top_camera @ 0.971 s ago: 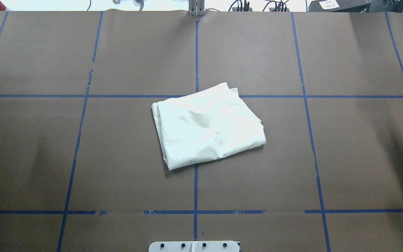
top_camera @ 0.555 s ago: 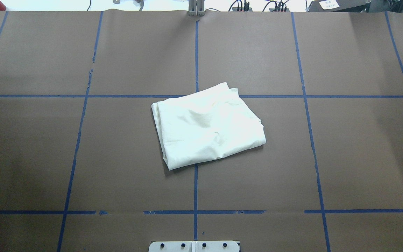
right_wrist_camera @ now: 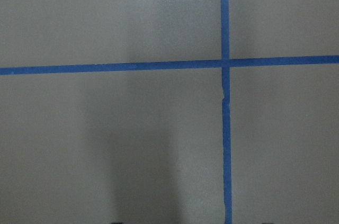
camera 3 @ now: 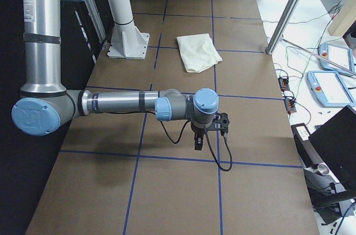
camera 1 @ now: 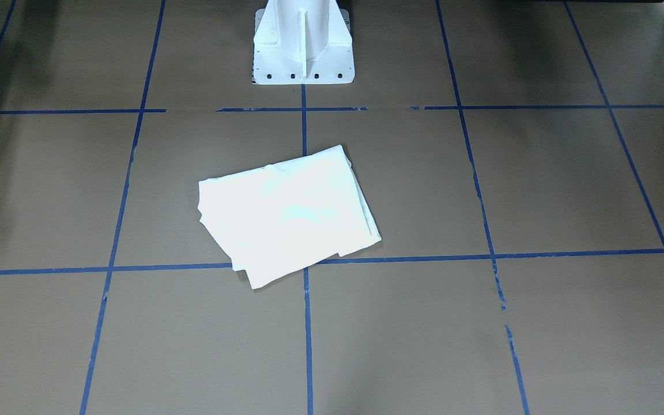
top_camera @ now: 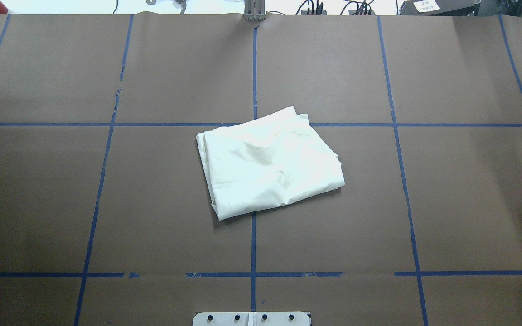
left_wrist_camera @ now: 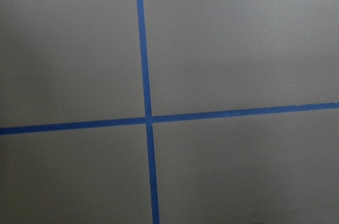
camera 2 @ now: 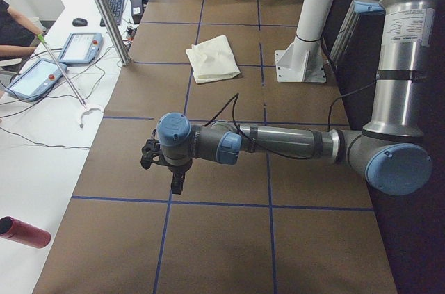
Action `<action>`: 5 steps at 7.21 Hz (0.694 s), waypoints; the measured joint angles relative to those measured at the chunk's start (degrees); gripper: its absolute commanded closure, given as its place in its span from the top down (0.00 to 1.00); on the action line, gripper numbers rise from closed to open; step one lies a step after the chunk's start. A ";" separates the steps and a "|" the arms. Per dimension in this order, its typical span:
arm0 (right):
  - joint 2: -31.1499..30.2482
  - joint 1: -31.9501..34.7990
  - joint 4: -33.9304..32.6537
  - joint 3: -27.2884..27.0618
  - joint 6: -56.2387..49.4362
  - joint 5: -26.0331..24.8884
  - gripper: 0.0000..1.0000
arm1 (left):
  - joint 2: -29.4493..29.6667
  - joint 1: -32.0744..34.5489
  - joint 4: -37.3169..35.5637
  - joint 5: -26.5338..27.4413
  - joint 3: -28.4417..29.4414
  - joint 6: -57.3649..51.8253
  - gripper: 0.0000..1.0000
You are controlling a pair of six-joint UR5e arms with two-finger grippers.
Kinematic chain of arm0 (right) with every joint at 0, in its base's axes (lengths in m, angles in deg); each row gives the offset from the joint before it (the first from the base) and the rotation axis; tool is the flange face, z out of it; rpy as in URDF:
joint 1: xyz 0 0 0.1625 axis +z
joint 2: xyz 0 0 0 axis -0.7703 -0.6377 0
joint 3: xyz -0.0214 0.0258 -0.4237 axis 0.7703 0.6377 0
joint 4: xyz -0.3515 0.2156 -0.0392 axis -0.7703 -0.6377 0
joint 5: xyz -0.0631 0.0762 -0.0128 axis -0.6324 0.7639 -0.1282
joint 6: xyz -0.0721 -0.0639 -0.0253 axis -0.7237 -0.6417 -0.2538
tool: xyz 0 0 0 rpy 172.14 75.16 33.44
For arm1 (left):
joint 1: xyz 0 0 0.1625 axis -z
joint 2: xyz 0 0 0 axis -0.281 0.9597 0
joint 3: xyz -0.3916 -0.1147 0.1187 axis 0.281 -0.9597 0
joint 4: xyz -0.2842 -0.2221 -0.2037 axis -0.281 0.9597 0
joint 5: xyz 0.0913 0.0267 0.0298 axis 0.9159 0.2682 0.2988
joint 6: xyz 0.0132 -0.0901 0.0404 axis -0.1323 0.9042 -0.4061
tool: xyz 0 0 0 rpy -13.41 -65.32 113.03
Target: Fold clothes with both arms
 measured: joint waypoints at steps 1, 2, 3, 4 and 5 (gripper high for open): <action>0.23 0.37 -0.68 -0.02 -0.72 -0.85 1.00 | -0.73 0.01 0.05 1.20 -0.86 -0.13 1.00; 0.33 0.68 -0.94 -0.10 -1.01 -1.29 1.00 | -1.60 0.03 0.01 1.79 -2.43 -0.20 1.00; 0.42 0.85 -1.02 -0.16 -1.12 -1.52 1.00 | -2.54 0.08 -0.04 2.00 -4.04 -0.25 1.00; 0.45 0.94 -1.00 -0.15 -1.16 -1.61 1.00 | -3.02 0.10 -0.44 2.00 -5.30 -0.24 1.00; 0.39 0.97 -0.93 -0.12 -1.17 -1.62 1.00 | -3.10 0.14 -2.68 1.96 -6.03 -0.21 1.00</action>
